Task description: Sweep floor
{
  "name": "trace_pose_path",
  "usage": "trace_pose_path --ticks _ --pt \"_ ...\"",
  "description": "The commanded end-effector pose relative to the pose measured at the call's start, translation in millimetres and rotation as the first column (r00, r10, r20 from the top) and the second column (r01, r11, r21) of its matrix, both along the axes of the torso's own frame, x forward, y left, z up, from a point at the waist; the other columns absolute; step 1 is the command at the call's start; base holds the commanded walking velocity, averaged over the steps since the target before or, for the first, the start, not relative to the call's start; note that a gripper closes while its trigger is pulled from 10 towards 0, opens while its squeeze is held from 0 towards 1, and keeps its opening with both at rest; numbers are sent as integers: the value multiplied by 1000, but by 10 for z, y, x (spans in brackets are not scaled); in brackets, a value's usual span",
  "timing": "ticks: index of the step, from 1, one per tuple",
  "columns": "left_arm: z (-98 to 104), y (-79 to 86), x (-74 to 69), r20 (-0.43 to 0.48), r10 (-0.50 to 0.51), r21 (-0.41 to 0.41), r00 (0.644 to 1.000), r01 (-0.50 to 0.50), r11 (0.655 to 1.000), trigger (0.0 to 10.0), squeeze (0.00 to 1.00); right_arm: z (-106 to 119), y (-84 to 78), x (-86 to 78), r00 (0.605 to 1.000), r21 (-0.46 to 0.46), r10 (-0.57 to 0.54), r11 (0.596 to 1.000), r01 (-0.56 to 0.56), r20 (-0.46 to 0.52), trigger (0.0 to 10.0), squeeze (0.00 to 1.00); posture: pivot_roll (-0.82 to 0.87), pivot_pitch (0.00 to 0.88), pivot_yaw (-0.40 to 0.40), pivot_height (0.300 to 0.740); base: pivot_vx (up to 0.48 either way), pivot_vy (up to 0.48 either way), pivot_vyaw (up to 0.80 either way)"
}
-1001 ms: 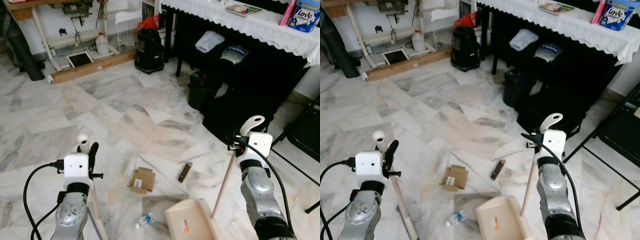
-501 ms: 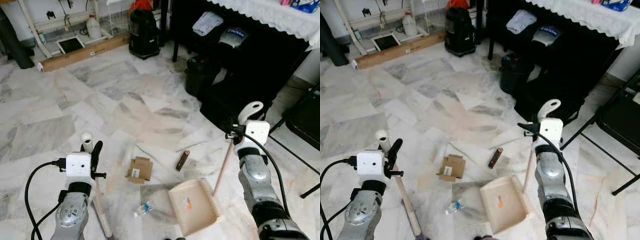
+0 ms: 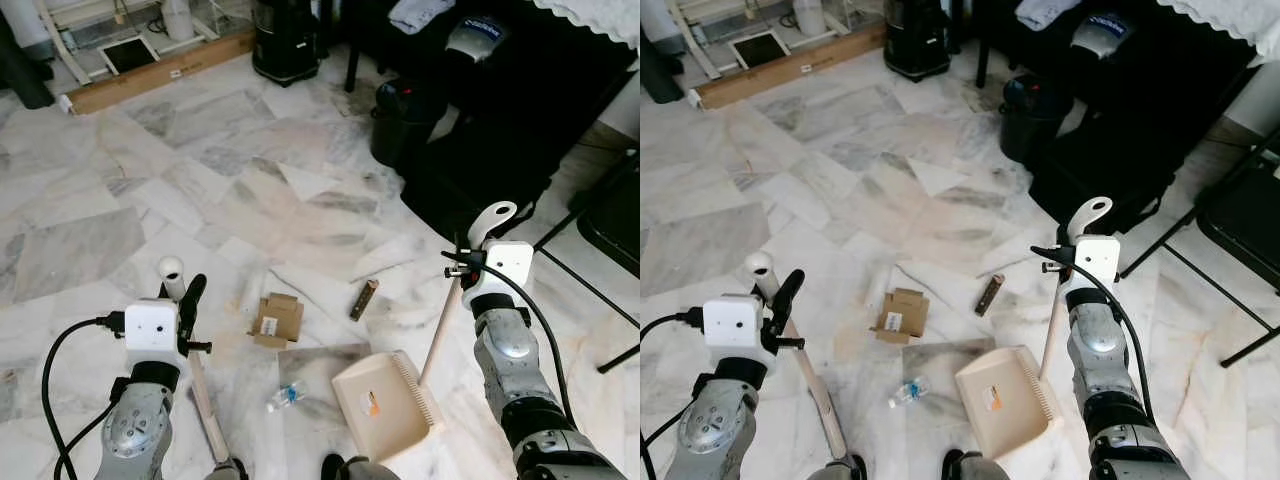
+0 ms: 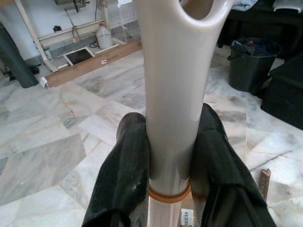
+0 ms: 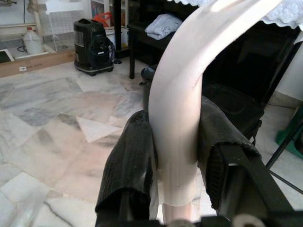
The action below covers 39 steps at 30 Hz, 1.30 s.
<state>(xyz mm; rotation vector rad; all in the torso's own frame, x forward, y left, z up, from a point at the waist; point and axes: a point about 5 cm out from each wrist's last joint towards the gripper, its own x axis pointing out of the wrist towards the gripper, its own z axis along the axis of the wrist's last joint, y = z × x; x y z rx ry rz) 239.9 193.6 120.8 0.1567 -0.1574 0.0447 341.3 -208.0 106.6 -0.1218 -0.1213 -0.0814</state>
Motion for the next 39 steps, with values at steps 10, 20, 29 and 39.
trace_pose_path --ticks 10,20,29,39 --pt "95 -45 6 20 -15 2 1000 15 1000 10000 0 246 2 123 995 -5 12 1000 -12 100 10000 0 -9 279 -82 740 0 0 0" --pt "184 -103 87 36 -56 3 998 56 998 10000 0 -142 27 9 998 41 -4 999 6 -58 10000 0 6 321 -77 740 0 0 0" --pt "163 -187 39 -24 -154 -25 988 153 988 10000 0 -331 8 -110 993 41 -23 999 28 -115 10000 0 10 334 -71 740 0 0 0" --pt "118 -189 40 -57 -174 -39 983 172 984 10000 0 -123 40 18 999 31 -15 999 16 -38 10000 0 13 321 -77 740 0 0 0"
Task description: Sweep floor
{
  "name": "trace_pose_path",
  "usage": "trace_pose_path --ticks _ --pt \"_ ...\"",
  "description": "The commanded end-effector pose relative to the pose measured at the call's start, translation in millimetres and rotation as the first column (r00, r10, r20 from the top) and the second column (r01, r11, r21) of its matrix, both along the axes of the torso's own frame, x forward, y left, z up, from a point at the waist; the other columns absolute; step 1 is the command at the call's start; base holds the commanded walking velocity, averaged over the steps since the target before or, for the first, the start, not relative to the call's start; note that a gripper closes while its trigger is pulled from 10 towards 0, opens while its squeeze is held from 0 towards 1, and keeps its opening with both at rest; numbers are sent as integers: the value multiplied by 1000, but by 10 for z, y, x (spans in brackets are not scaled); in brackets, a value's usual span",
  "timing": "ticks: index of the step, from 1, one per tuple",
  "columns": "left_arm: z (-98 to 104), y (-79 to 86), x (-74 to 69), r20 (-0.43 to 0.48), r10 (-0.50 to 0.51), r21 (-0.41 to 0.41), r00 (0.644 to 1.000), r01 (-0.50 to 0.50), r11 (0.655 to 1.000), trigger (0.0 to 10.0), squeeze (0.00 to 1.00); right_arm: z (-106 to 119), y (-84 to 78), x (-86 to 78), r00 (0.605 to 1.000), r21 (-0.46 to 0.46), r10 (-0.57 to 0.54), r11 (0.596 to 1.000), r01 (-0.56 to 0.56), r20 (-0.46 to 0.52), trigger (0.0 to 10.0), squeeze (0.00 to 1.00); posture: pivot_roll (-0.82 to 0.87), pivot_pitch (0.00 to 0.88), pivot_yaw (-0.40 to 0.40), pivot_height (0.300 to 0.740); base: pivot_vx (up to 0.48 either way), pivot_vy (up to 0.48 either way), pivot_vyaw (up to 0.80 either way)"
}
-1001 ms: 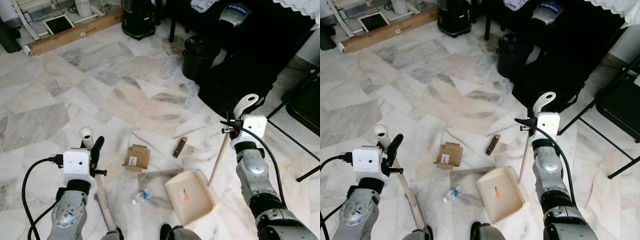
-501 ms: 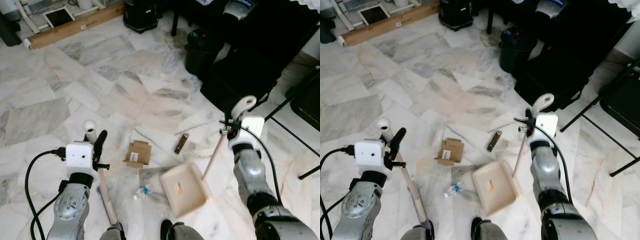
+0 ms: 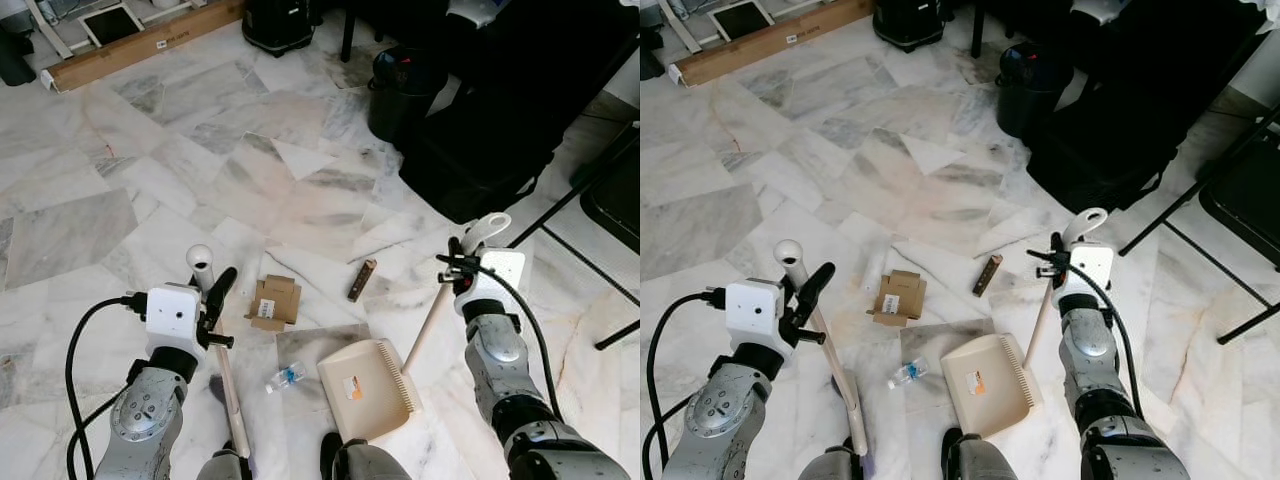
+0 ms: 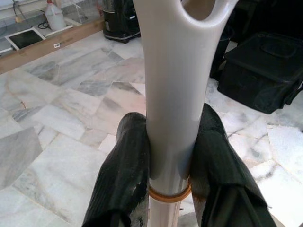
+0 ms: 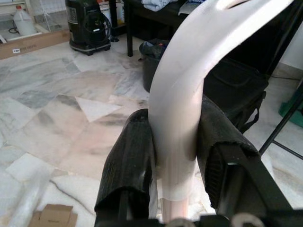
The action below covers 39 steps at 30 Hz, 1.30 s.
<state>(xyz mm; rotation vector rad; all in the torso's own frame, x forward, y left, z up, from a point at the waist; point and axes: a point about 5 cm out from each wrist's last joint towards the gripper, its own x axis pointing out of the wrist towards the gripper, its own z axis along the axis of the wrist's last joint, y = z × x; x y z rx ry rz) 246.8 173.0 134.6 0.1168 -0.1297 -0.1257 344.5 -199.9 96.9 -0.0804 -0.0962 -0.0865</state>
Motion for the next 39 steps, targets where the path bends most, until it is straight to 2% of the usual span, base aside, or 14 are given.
trace_pose_path --ticks 1,12,19,22,26,30,35,39 --pt "-13 18 -28 -22 -6 -6 1000 6 1000 10000 0 13 -32 7 1000 -12 -5 1000 5 0 10000 0 12 318 -75 740 0 0 0" --pt "-7 17 -31 -23 -17 -2 1000 17 1000 10000 0 273 -2 113 994 -29 36 999 -33 103 10000 0 1 315 -75 740 0 0 0" --pt "73 48 -26 11 -2 16 1000 1 1000 10000 0 203 -13 85 996 -30 38 999 -35 79 10000 0 17 314 -67 740 0 0 0" --pt "114 60 -15 27 -1 29 1000 0 1000 10000 0 128 -40 56 999 -23 21 1000 -20 49 10000 0 33 326 -59 740 0 0 0" --pt "130 95 -42 23 4 34 1000 -5 999 10000 0 -49 -52 -10 999 -46 14 999 -16 -38 10000 0 51 333 -54 740 0 0 0" --pt "118 110 -69 13 4 36 1000 -4 999 10000 0 -120 -49 -40 997 -35 13 999 -16 -70 10000 0 54 333 -54 740 0 0 0" --pt "116 106 -64 10 2 33 1000 -3 999 10000 0 -116 -25 -35 998 -34 23 999 -25 -66 10000 0 56 329 -54 740 0 0 0" --pt "133 102 -41 14 1 30 1000 -2 1000 10000 0 29 -29 32 1000 -31 12 999 -12 -2 10000 0 45 323 -54 740 0 0 0"
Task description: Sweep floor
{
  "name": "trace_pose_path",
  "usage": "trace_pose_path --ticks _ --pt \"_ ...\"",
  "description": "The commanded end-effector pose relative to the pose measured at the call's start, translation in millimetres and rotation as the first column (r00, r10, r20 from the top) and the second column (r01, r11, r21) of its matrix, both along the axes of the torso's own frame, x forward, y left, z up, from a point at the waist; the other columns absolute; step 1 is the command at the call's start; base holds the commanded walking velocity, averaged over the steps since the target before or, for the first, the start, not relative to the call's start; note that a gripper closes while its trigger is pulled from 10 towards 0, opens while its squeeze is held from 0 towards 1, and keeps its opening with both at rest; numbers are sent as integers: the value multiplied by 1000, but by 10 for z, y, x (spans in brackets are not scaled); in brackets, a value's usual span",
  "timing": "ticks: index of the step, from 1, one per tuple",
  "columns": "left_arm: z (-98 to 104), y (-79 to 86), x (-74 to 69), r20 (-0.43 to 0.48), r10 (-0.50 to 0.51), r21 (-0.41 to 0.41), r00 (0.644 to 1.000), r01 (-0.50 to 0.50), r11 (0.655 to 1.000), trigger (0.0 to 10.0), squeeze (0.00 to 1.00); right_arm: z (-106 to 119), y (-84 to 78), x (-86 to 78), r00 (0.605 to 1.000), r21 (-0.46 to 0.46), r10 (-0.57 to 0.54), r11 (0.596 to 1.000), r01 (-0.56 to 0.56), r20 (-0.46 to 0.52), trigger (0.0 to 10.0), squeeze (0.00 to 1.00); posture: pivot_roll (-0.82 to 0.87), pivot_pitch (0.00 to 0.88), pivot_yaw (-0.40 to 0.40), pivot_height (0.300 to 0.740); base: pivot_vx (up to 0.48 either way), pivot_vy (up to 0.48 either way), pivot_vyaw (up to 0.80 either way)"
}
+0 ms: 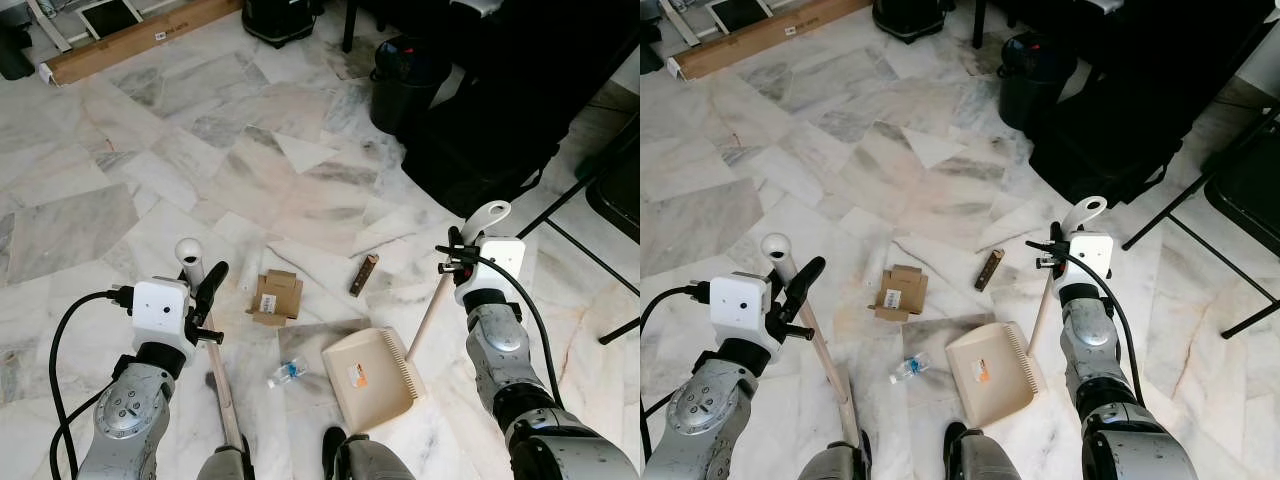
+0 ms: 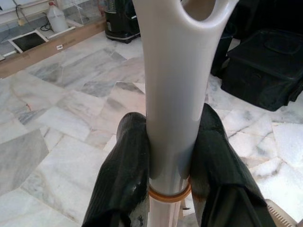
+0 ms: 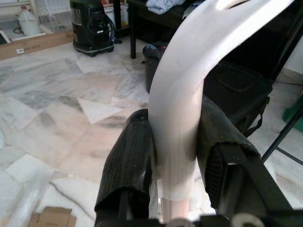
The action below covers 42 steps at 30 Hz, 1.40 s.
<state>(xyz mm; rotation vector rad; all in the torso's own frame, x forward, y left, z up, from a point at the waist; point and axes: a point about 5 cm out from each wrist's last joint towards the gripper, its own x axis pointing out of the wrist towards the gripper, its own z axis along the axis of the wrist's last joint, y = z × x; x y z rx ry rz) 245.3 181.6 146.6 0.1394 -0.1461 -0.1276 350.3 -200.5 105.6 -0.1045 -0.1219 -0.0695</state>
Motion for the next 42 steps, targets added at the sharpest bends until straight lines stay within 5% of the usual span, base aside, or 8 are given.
trace_pose_path --ticks 1,9,21,30,42 --pt "15 15 -21 -3 2 8 1000 -2 1000 10000 0 -24 -23 -11 1000 -4 -6 1000 6 -12 10000 0 45 323 -53 740 0 0 0" --pt "25 20 3 2 -2 13 1000 2 1000 10000 0 302 12 120 993 13 10 1000 -12 117 10000 0 39 321 -57 740 0 0 0" --pt "51 41 -1 11 1 23 1000 -2 1000 10000 0 378 36 148 988 34 13 999 -18 152 10000 0 53 327 -58 740 0 0 0" --pt "92 -7 -21 11 -21 35 1000 21 999 10000 0 -114 -18 -27 998 33 -27 999 29 -61 10000 0 96 345 -38 740 0 0 0" --pt "-76 166 -16 -26 116 7 993 -116 993 10000 0 -312 11 -143 992 25 -24 999 27 -123 10000 0 70 329 -42 740 0 0 0"
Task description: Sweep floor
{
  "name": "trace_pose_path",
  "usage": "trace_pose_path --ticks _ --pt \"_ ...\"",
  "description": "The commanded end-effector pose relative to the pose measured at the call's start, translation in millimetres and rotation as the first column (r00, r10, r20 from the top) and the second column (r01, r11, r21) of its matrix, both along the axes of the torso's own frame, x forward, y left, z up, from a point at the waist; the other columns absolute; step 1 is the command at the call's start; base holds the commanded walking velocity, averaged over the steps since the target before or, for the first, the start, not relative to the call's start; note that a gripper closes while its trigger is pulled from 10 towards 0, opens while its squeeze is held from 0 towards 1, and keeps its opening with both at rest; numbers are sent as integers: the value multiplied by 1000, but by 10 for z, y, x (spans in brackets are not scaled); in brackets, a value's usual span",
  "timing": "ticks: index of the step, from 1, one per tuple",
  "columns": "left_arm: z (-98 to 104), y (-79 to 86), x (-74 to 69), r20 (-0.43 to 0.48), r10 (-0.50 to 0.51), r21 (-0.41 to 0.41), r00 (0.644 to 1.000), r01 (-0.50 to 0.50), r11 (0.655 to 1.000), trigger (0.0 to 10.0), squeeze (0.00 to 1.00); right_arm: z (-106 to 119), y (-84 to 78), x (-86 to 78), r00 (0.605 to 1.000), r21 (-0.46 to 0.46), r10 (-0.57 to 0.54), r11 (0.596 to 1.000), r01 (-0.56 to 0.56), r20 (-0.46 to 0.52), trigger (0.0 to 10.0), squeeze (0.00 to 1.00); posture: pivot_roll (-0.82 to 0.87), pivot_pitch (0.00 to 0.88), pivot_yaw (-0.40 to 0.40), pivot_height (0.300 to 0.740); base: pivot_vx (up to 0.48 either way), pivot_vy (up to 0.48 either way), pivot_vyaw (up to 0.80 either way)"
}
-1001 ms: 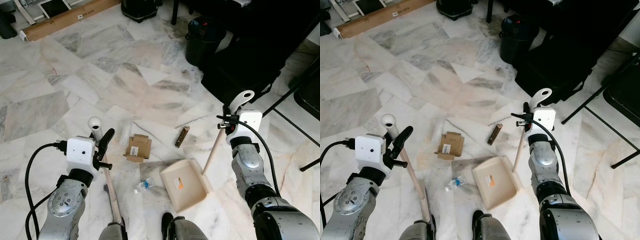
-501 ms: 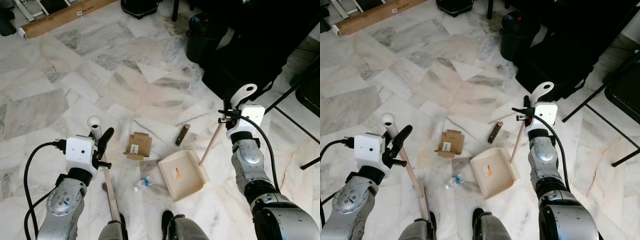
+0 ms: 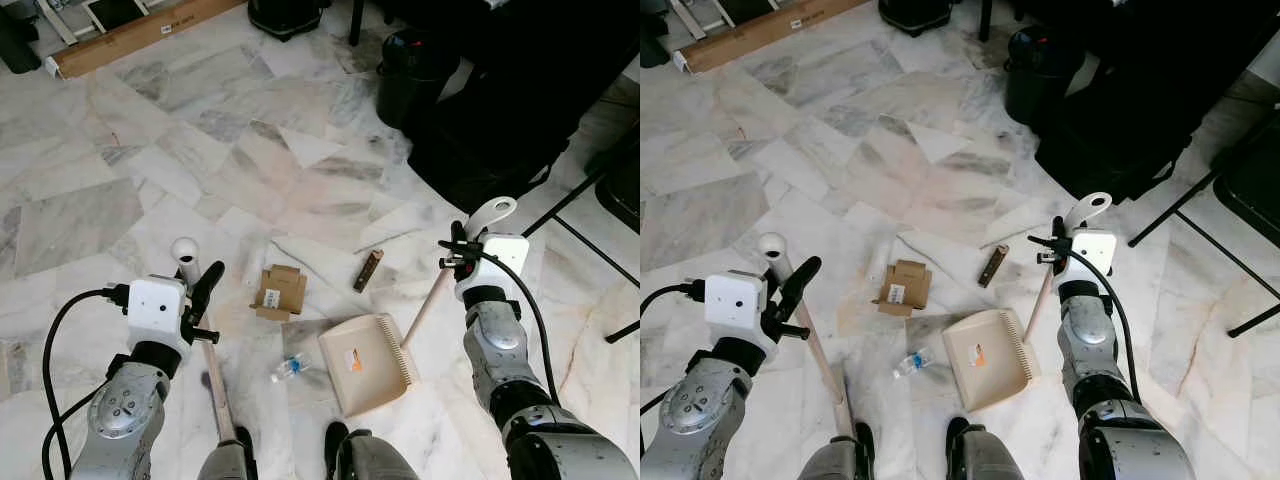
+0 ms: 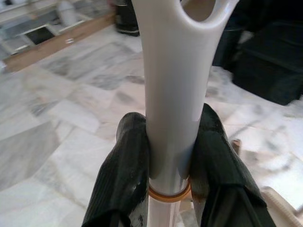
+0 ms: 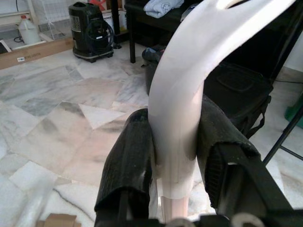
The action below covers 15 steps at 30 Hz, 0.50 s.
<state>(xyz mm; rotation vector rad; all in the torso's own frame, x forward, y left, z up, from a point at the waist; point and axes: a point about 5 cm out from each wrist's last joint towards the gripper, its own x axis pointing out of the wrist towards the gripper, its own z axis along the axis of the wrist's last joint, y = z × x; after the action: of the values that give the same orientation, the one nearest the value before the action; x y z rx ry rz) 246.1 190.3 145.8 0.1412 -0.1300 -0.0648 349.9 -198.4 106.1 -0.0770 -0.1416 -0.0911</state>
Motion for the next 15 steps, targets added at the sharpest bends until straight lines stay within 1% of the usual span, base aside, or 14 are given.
trace_pose_path --ticks 1,3,4,8,11,12,15 --pt "-61 93 -15 -1 72 1 997 -72 997 10000 0 -313 -11 -139 990 1 -5 1000 5 -141 10000 0 67 327 -43 740 0 0 0" --pt "-33 105 23 36 115 2 993 -115 993 10000 0 -293 -37 -133 991 8 -14 1000 16 -132 10000 0 52 321 -51 740 0 0 0" --pt "-28 102 30 44 121 4 992 -121 993 10000 0 -288 -44 -132 991 12 -19 1000 20 -130 10000 0 48 319 -53 740 0 0 0" --pt "-26 50 58 54 119 22 991 -120 992 10000 0 -258 -45 -127 994 11 -21 1000 22 -110 10000 0 32 314 -58 740 0 0 0" --pt "-21 26 71 51 111 7 993 -111 994 10000 0 -250 -59 -126 994 15 -31 999 33 -106 10000 0 24 311 -66 740 0 0 0" --pt "-28 0 81 46 94 -9 995 -93 996 10000 0 -238 -71 -122 994 20 -40 999 42 -101 10000 0 11 314 -70 740 0 0 0" --pt "-87 -115 102 -4 12 -98 1000 -13 995 10000 0 -168 -86 -81 995 27 -53 998 56 -81 10000 0 5 319 -75 740 0 0 0"
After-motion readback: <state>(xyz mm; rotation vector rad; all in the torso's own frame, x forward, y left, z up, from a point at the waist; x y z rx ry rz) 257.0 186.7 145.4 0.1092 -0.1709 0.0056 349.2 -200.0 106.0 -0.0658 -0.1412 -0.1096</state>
